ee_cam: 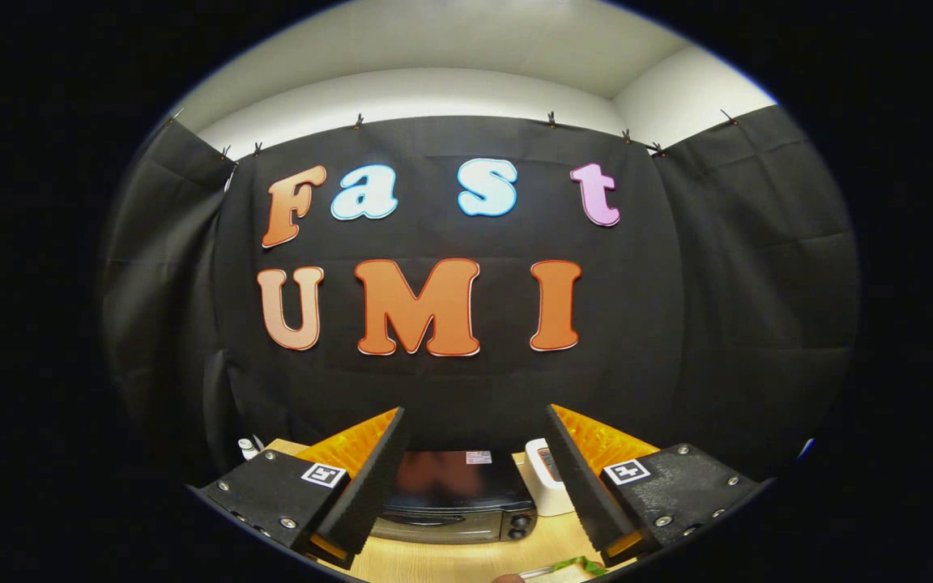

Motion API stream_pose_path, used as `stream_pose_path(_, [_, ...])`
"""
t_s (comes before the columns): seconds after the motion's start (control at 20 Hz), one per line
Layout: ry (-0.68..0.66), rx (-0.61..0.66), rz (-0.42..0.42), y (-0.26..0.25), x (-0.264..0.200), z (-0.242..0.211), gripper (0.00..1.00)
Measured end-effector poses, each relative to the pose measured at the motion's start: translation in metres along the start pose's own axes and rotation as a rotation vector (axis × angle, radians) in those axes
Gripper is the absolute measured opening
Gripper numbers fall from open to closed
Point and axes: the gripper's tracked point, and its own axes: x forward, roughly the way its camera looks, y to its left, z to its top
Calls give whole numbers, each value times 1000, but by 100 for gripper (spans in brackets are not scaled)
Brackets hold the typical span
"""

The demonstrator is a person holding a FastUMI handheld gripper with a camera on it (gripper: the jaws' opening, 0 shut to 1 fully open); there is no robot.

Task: Open the toaster oven, put the food inside, and close the toaster oven door.

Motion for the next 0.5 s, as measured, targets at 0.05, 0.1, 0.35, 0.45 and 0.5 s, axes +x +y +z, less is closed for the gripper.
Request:
stream_pose_path(0.05, [18, 8, 17, 9, 9, -16, 100])
stream_pose_path(0.1, [38, 14, 35, 19, 18, -35, 100])
stream_pose_path(0.35, [164, 4, 35, 41, 60, -141, 100])
stream_pose_path(0.45, [238, 9, 48, 50, 68, -181, 100])
stream_pose_path(0.5, [260, 10, 50, 53, 70, -194, 100])
